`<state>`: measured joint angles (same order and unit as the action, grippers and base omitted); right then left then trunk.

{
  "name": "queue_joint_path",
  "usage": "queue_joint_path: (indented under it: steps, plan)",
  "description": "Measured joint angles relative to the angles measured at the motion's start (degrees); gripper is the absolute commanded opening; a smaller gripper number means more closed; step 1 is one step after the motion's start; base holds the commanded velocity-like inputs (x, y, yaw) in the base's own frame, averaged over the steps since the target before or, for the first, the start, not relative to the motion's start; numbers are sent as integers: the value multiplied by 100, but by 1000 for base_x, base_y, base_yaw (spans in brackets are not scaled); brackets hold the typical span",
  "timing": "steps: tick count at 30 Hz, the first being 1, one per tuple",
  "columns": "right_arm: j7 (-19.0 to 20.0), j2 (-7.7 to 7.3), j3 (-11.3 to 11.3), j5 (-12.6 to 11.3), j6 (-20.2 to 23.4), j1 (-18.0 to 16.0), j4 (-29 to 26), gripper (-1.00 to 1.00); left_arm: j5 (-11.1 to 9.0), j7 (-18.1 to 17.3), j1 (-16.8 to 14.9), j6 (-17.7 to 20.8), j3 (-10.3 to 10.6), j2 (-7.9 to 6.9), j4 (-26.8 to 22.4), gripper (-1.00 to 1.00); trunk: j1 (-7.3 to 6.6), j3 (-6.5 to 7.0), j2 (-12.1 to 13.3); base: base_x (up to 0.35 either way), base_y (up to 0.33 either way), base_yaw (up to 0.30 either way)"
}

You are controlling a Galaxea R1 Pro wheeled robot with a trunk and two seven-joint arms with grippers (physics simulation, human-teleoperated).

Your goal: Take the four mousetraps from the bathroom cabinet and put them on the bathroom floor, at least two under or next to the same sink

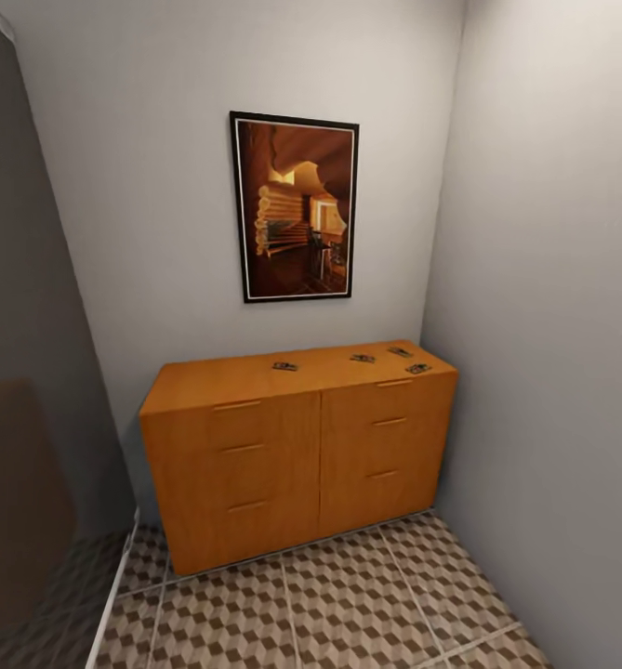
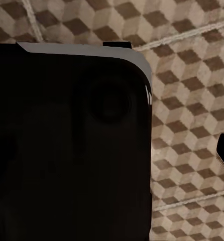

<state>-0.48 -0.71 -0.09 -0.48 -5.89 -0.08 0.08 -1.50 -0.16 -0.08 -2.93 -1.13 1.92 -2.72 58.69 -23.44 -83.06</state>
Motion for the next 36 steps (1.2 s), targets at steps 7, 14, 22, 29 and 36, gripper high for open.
queue_joint_path:
  steps: [7, 14, 22, 29, 36]
  plan:
    - [0, -6, 0, 0, 8, 0, 0, 100, 13, 0, 0, -29, -6, 0, -1, 100, 2, 0, 0, 198, 0, -14]
    - [0, -8, 0, 1, 13, 0, 0, 100, 21, 0, 0, -49, -8, 0, -7, 100, 3, 0, 1, 50, -2, -3]
    - [0, -8, 3, 6, 14, 0, 0, 100, 16, -4, 0, -28, -3, -4, -8, 100, 2, 0, 0, 127, -125, -1]
    - [0, -4, 14, 21, 18, 0, 0, 100, 7, -8, 0, -10, 0, -8, -8, 100, 1, 0, 0, 231, -221, 0]
    - [0, -2, 16, 30, 18, 0, 0, 100, 8, -8, 0, -9, 0, -8, -8, 100, 1, 0, 0, 243, -230, 0]
